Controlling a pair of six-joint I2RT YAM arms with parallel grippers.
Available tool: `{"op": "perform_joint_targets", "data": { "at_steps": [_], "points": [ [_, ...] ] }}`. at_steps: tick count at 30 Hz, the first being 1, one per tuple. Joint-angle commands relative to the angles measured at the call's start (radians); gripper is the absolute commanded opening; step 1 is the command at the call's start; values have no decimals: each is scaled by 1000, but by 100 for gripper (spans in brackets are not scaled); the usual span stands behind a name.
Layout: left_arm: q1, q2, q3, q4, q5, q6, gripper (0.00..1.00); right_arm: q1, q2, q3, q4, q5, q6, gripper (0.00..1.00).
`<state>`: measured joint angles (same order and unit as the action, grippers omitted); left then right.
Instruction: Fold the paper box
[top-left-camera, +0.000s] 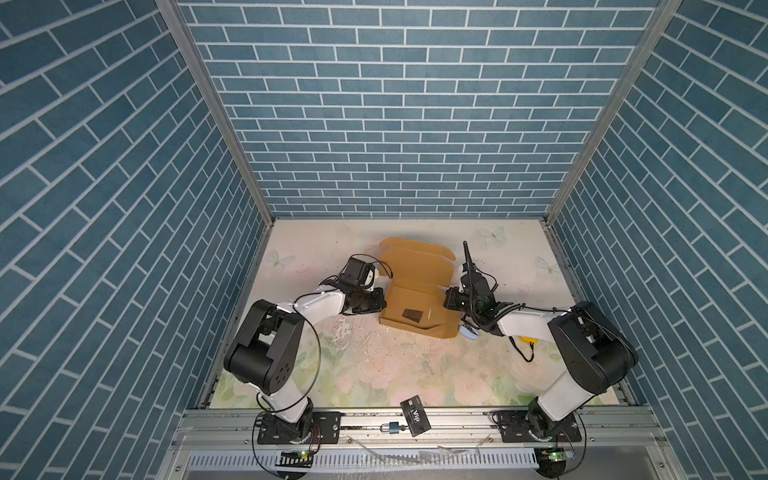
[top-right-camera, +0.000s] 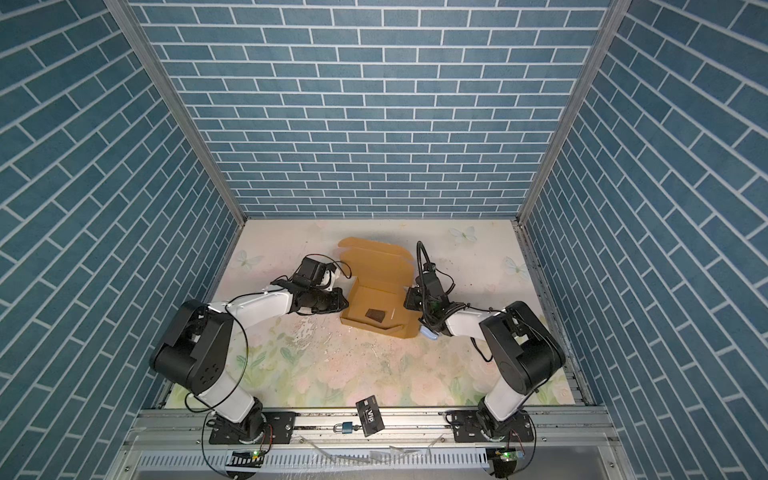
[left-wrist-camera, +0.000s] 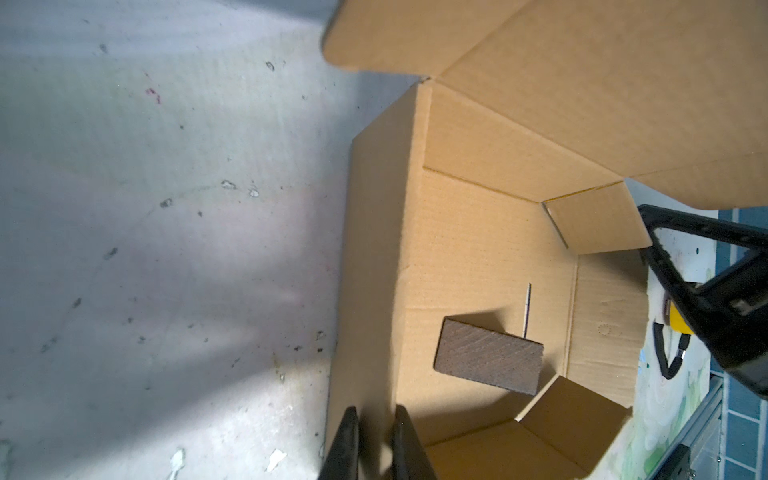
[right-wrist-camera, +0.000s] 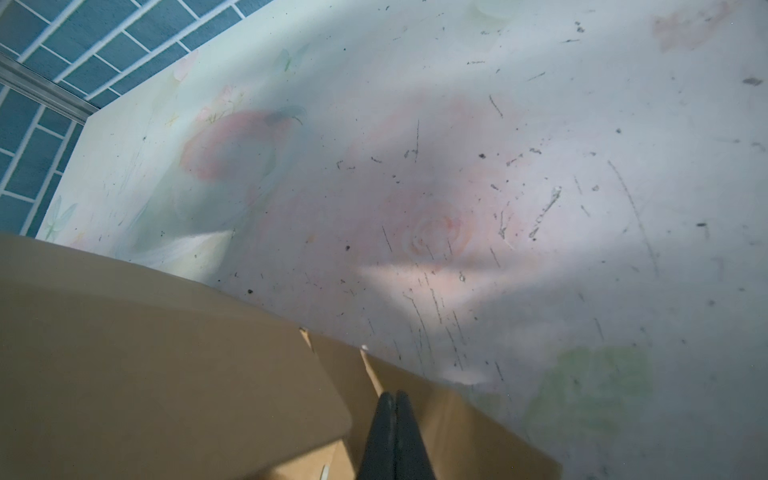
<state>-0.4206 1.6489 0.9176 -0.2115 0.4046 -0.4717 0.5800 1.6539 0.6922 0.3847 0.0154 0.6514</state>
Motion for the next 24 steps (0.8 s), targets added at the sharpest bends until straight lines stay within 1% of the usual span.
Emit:
{"op": "perform_joint_targets", "data": {
  "at_steps": [1,3,6,8,11,13,16,20,24],
  "points": [
    [-8,-21,2,-12,2,0,17,-6,21,25,46,-54,32,0],
    [-9,-19,-10,10,9,-7,17,-5,35,26,71,-90,41,0],
    [-8,-20,-4,-8,-9,3,17,-3,52,30,80,-139,71,0],
    [-9,-23,3,-14,-4,0,17,5,50,26,100,-152,96,0],
    [-10,-12,-8,10,14,-7,17,20,70,36,126,-176,99,0],
    [-9,-8,1,-5,0,-3,17,23,93,55,123,-196,106,0],
    [-10,-11,8,-14,5,-6,17,29,104,58,154,-203,133,0],
    [-11,-9,-2,2,3,-5,17,33,125,66,173,-223,136,0],
    [-12,-20,4,-14,-3,-1,17,32,68,40,160,-211,135,0]
  ]
}}
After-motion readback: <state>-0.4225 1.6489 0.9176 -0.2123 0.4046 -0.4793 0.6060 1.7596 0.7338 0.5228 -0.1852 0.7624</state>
